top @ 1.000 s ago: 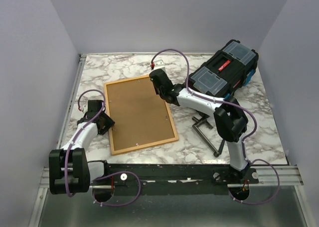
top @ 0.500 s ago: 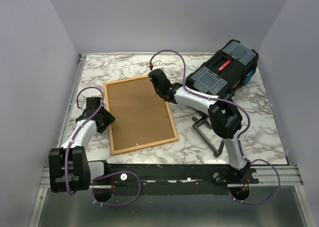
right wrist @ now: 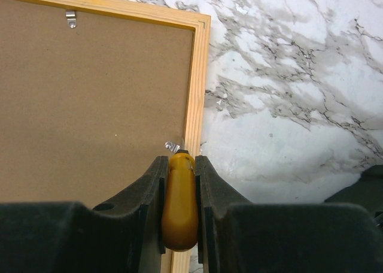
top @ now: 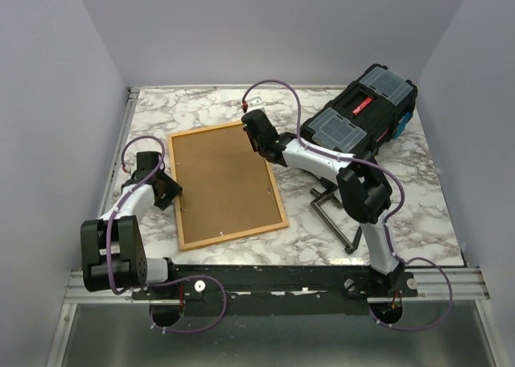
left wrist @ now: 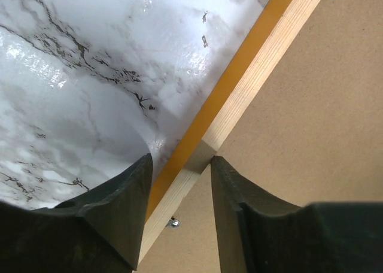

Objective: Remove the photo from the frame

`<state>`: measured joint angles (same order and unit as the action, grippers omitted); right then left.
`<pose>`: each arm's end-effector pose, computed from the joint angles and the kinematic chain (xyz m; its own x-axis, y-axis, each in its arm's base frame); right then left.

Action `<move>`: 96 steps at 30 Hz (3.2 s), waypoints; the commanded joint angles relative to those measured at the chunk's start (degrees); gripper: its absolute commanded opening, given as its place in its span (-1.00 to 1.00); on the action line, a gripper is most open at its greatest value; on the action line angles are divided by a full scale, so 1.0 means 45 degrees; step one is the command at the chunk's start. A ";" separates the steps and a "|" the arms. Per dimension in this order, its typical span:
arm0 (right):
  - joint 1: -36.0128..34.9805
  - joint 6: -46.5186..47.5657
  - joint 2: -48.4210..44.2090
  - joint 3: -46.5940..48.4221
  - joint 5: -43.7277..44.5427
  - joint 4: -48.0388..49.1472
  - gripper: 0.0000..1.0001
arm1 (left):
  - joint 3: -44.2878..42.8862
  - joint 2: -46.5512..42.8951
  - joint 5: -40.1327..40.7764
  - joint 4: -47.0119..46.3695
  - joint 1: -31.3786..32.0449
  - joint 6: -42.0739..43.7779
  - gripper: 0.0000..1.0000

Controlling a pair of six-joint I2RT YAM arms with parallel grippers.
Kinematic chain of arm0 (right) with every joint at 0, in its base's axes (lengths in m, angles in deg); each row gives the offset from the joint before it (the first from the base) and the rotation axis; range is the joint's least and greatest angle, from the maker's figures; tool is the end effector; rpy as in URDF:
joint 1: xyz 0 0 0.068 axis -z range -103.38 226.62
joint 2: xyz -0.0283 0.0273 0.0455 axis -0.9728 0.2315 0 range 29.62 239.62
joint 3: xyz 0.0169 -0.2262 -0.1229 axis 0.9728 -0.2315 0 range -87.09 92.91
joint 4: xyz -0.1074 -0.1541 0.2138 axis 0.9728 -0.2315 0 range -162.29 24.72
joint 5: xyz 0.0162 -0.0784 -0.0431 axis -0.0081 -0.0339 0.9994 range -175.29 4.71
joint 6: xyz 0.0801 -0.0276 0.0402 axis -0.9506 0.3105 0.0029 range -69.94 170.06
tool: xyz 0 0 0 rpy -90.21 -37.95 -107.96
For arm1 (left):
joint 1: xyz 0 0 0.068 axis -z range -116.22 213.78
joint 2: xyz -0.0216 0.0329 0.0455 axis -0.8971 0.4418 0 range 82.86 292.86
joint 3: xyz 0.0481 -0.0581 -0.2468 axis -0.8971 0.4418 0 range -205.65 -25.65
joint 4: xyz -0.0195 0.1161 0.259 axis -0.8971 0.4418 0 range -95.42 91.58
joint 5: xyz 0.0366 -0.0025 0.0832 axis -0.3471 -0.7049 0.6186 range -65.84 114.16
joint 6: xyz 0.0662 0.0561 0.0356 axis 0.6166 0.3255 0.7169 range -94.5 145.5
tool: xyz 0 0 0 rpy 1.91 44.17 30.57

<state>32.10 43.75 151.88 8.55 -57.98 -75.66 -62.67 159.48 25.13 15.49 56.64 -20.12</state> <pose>0.4122 0.3507 0.1670 -0.4662 -0.3214 -0.8242 -0.3122 0.9315 -0.1866 0.2839 0.0370 0.0919 -0.5093 -0.7841 -0.3548 -0.7101 0.6158 -0.3416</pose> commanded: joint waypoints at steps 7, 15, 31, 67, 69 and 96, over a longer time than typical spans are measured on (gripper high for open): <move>0.0171 0.0075 0.0552 0.0933 -0.0109 -0.0312 -0.99 | 0.0453 -0.0281 -0.0102 -0.0545 -0.0055 0.0188 -0.55; 0.0196 -0.0070 0.1085 0.1517 -0.0084 -0.1015 -0.99 | 0.0526 -0.0303 -0.0123 -0.0635 -0.0065 0.0126 -0.93; 0.0147 -0.1540 0.0556 0.0879 -0.0160 -0.2792 -0.99 | 0.0764 -0.0602 0.0702 -0.0131 -0.0056 -0.0967 -1.00; -0.1150 -0.5640 -0.0462 0.1406 -0.1503 -0.7652 -0.99 | 0.1334 -0.1493 0.0993 -0.0217 0.0189 -0.1818 -1.00; -0.1182 -0.5628 -0.0517 0.1392 -0.1347 -0.7710 -0.99 | 0.1422 -0.1593 0.1083 -0.0257 0.0216 -0.1905 -1.00; 0.0080 -0.0722 -0.0406 0.1457 -0.1778 -0.3241 -0.99 | 0.1597 -0.2088 0.0837 -0.0253 0.0244 -0.1660 -1.00</move>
<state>32.13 36.98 147.49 13.42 -63.27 -93.23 -55.50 150.34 27.23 13.76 57.91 -25.17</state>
